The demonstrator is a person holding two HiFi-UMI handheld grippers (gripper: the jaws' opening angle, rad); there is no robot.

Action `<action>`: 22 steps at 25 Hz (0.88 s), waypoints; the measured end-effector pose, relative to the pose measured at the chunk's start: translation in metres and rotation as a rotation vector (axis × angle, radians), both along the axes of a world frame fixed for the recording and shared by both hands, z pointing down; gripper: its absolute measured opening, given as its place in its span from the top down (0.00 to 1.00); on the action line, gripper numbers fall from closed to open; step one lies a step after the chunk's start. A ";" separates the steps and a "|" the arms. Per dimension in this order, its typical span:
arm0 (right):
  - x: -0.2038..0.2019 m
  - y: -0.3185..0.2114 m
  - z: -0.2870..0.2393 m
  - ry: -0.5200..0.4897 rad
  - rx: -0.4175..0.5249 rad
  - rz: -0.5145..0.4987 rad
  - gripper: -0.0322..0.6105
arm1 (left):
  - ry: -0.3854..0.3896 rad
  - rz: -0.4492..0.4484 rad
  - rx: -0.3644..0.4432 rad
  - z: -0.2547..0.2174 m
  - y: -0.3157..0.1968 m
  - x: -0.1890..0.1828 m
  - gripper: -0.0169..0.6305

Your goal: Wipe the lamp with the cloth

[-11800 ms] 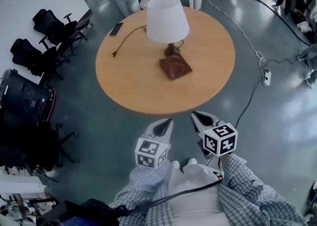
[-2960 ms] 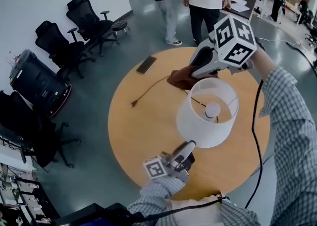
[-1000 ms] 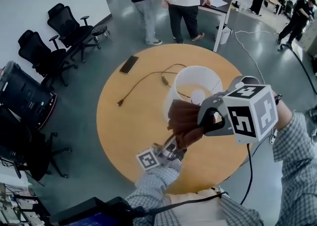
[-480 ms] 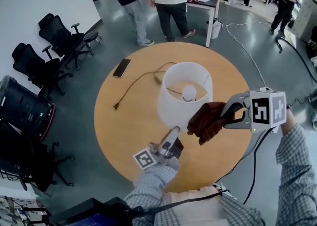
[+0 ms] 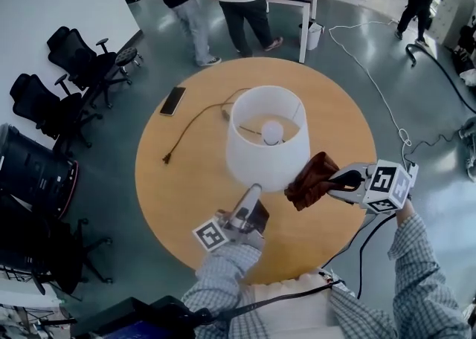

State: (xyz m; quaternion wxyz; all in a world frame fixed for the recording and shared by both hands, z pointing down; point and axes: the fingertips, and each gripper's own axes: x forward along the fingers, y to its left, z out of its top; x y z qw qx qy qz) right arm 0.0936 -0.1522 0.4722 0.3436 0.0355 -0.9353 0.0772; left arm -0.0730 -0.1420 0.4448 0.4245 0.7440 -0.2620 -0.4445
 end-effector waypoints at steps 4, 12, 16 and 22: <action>-0.014 0.022 0.050 -0.053 -0.023 0.195 0.85 | 0.000 -0.003 0.002 -0.003 0.002 0.000 0.79; -0.047 0.098 0.165 0.091 -0.174 0.270 0.85 | 0.001 0.000 -0.003 -0.004 0.005 0.000 0.79; -0.055 0.111 0.185 0.166 -0.178 0.256 0.85 | -0.092 0.011 -0.018 -0.001 0.009 0.003 0.74; -0.062 0.110 0.183 0.162 -0.194 0.282 0.85 | -0.263 -0.007 -0.102 0.009 0.031 -0.015 0.66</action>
